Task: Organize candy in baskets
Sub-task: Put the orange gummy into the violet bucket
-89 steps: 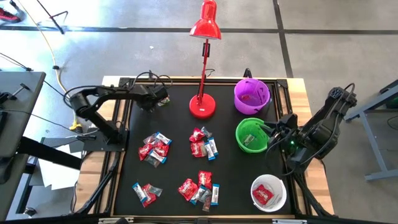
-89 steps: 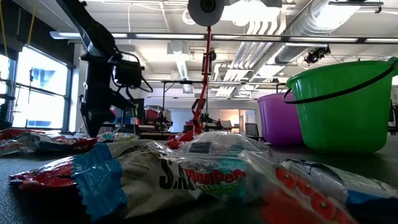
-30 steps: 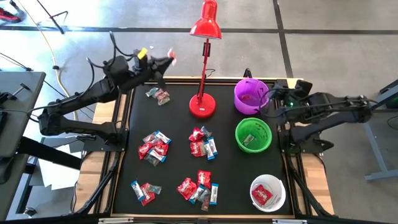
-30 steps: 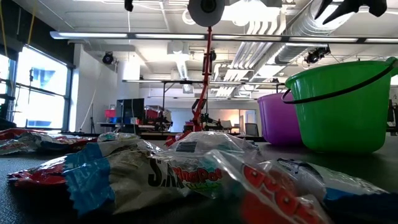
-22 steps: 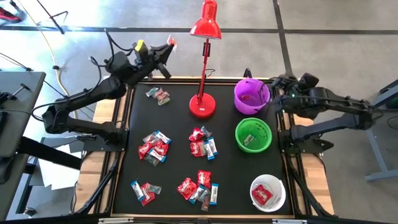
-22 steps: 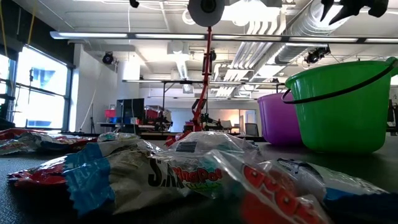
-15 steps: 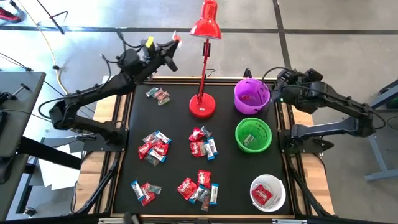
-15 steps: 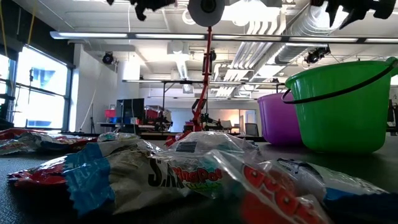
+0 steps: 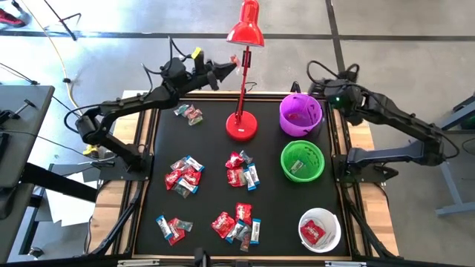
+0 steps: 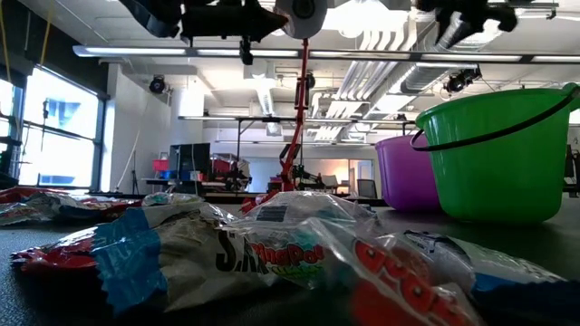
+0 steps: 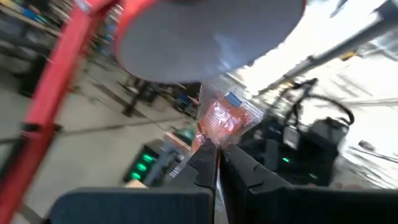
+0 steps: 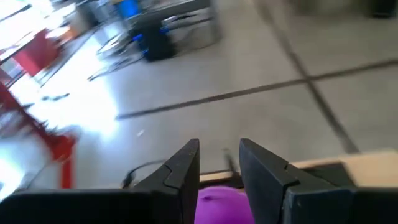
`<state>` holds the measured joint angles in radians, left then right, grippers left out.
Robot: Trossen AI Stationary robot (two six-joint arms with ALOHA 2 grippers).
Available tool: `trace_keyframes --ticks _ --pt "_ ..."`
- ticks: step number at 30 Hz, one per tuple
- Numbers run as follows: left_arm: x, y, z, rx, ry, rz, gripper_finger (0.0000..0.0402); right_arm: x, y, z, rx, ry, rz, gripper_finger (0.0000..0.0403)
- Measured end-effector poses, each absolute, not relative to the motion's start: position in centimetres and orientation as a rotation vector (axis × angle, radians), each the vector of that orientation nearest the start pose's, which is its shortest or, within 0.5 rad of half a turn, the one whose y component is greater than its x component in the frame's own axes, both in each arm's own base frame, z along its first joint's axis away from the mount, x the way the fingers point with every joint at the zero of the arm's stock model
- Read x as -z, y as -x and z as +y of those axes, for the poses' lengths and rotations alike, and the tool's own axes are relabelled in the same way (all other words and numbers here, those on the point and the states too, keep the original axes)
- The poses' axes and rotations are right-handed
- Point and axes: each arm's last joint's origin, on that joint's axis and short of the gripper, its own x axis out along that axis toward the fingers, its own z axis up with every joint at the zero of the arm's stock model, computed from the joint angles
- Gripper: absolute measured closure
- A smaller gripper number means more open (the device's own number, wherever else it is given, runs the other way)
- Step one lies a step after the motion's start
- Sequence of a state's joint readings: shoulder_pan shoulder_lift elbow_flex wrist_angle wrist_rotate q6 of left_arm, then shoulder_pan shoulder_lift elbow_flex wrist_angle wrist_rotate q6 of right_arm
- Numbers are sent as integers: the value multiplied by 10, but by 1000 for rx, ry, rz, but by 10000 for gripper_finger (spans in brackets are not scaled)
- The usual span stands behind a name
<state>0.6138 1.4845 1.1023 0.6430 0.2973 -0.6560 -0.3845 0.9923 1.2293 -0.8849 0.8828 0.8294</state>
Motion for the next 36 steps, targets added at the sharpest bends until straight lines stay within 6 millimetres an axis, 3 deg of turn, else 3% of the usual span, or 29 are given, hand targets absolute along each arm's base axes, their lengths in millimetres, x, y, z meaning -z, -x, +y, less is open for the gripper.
trace_keyframes --ticks 10,19,29,36 --pt "-359 -297 157 -49 586 -285 401 -388 -185 -101 1048 -555 205 295" --pt "-357 -311 127 47 603 -235 401 -390 -227 -113 744 -528 132 295" --pt "-358 -316 115 66 610 -235 401 -383 -260 -121 523 -587 75 295" --pt "-358 -318 109 57 615 -241 401 -388 -271 -111 381 -593 28 295"
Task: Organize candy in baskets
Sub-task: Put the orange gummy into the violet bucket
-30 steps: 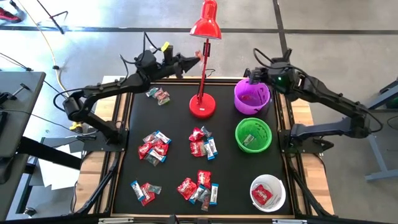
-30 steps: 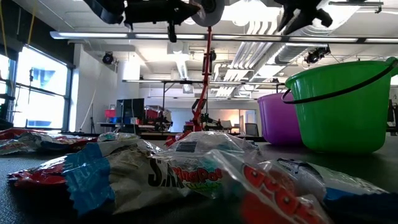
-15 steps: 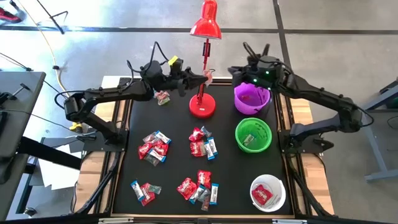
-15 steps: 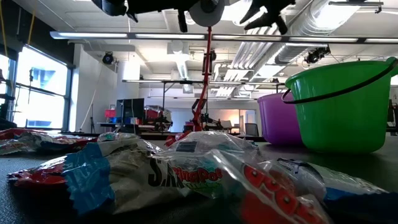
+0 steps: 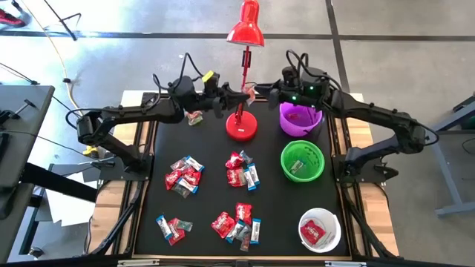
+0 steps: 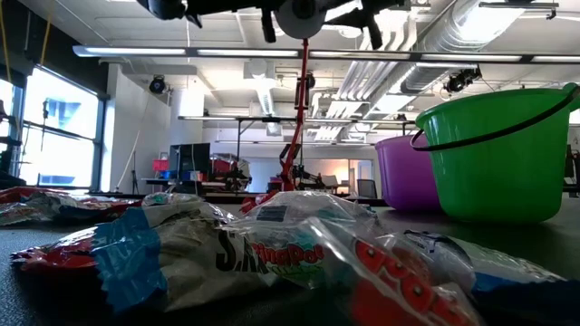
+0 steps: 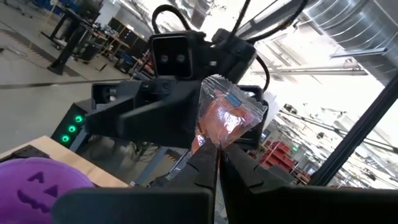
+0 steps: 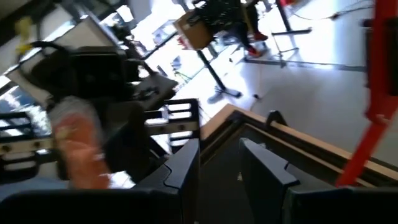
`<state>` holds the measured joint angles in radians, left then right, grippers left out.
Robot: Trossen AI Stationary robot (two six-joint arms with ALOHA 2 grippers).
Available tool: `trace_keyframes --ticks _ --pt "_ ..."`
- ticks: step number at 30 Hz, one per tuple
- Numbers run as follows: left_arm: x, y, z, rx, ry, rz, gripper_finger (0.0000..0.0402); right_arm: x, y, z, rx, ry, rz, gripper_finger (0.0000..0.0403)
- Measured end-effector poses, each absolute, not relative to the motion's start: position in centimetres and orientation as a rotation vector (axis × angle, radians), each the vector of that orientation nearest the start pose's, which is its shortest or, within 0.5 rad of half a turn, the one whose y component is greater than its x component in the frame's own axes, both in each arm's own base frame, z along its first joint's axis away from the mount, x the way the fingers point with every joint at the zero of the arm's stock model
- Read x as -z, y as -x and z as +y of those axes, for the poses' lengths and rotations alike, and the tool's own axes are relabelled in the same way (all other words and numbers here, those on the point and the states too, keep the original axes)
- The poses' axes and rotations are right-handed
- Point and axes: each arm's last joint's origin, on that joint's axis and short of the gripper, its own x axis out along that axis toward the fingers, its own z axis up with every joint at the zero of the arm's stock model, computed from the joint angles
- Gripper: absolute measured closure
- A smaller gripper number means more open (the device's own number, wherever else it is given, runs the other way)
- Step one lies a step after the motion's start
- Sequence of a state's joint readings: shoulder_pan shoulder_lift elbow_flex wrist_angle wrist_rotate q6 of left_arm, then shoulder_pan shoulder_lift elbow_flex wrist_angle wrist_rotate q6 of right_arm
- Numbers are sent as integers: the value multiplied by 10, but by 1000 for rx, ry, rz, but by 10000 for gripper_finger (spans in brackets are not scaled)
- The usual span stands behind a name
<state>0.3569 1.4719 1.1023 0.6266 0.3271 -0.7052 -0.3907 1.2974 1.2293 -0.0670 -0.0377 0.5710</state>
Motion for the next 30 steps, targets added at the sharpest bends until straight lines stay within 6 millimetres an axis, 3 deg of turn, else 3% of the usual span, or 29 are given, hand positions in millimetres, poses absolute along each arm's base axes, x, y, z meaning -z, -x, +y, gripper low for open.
trace_keyframes --ticks 8,19,30 --pt "-357 -320 103 46 596 -242 401 -389 -272 -109 429 -555 17 295" --pt "-356 -320 106 -7 573 -237 401 -410 -251 -99 387 -557 -70 295" --pt "-356 -320 107 -52 576 -256 401 -405 -265 -89 333 -581 -51 295"
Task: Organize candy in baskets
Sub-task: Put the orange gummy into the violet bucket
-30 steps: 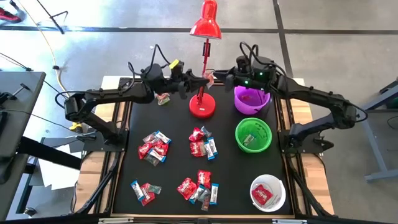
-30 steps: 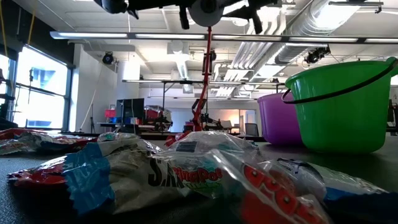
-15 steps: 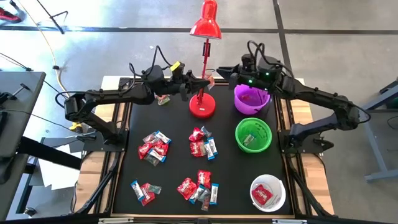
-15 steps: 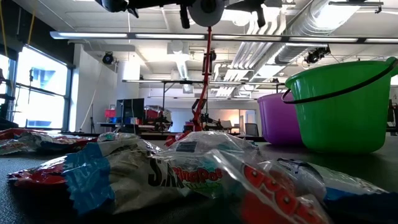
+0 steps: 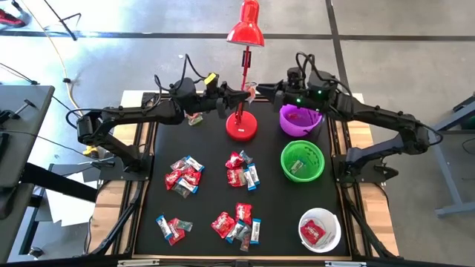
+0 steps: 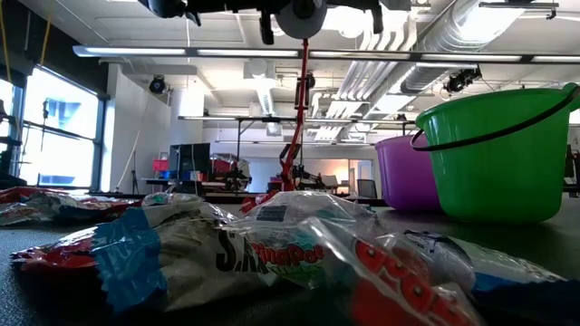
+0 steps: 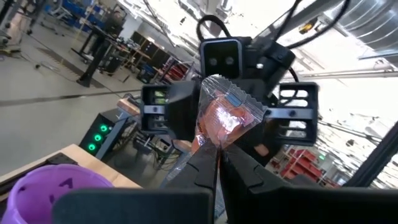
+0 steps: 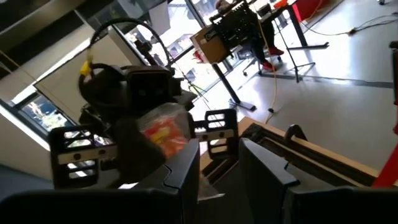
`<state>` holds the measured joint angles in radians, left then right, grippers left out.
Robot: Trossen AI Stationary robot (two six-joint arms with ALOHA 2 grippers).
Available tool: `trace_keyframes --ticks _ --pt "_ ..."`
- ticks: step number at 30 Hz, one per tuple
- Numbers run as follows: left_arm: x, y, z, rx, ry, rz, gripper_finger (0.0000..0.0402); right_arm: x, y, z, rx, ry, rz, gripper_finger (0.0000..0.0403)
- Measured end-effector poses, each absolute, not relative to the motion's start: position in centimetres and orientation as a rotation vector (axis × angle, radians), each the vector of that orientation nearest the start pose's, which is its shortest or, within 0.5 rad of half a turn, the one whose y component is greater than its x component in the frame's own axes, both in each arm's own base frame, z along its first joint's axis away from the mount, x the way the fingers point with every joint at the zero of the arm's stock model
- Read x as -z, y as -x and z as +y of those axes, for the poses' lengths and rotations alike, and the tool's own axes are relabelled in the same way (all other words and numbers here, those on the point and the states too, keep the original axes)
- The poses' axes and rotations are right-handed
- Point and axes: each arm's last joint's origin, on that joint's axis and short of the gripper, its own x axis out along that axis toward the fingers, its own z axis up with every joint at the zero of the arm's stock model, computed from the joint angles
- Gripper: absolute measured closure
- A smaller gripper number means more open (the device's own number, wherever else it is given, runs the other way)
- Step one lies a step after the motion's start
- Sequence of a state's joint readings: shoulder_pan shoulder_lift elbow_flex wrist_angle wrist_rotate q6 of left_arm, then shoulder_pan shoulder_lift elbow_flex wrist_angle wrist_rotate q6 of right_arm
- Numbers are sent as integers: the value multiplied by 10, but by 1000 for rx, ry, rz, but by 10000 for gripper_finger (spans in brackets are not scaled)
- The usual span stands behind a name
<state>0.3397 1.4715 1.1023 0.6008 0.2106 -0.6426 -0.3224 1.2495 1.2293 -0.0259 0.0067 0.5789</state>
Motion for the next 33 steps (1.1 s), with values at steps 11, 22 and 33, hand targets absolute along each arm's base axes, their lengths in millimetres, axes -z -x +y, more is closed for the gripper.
trace_keyframes --ticks 11,22,33 --pt "-356 -323 99 -59 582 -261 401 -406 -267 -81 298 -577 -59 295" --pt "-356 -325 91 -58 569 -263 401 -409 -269 -74 268 -582 -82 295" --pt "-356 -326 87 -54 572 -262 401 -409 -271 -70 253 -583 -77 295"
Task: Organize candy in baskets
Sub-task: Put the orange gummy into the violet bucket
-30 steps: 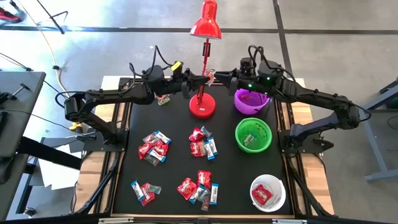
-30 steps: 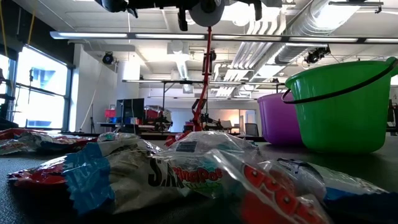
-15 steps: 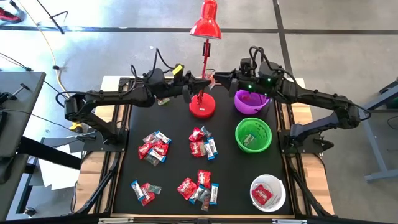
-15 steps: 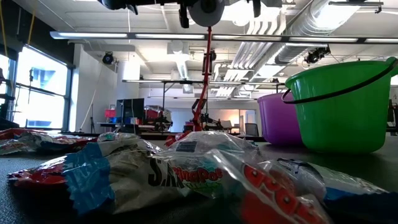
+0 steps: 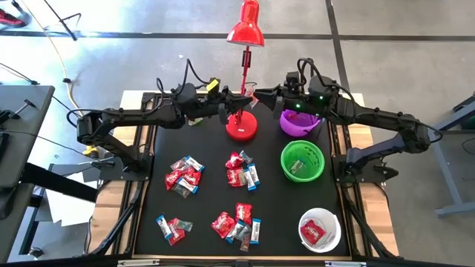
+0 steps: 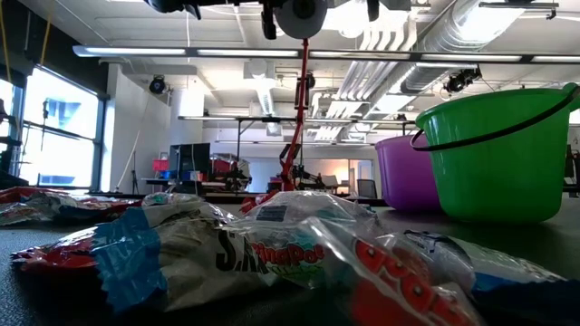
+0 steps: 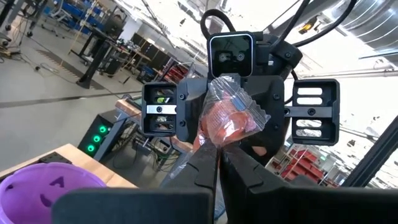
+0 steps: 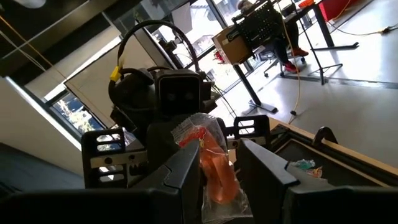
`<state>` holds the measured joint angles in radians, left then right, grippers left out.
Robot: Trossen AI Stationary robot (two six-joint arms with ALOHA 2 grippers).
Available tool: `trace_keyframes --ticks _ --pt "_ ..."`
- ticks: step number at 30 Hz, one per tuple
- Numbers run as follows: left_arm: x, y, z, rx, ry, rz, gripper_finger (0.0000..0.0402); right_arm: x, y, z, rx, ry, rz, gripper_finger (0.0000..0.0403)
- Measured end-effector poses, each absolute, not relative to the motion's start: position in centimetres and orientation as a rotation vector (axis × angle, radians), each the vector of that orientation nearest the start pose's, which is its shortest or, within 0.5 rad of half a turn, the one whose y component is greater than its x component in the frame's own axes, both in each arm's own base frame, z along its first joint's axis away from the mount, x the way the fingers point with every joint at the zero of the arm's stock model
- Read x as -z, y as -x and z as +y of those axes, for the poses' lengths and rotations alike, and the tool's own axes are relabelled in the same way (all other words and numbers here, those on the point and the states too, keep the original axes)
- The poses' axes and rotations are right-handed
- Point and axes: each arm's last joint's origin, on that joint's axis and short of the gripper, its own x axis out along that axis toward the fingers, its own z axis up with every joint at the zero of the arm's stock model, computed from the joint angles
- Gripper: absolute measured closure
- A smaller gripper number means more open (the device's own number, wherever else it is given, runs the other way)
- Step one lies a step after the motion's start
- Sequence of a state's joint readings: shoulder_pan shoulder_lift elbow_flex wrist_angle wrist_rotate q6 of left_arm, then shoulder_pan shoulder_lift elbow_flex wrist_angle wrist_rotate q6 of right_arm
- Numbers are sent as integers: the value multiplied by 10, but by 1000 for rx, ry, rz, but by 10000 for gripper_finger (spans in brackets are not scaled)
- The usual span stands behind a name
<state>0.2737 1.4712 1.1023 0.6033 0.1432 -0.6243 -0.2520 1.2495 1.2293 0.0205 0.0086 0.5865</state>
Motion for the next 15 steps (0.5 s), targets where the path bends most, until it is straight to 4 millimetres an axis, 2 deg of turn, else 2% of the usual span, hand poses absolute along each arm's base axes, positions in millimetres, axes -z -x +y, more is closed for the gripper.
trace_keyframes --ticks 11,15 --pt "-356 -326 87 -50 590 -263 401 -409 -272 -66 229 -574 -74 282" --pt "-363 -326 87 -45 575 -282 401 -409 -272 -66 220 -573 -71 270"
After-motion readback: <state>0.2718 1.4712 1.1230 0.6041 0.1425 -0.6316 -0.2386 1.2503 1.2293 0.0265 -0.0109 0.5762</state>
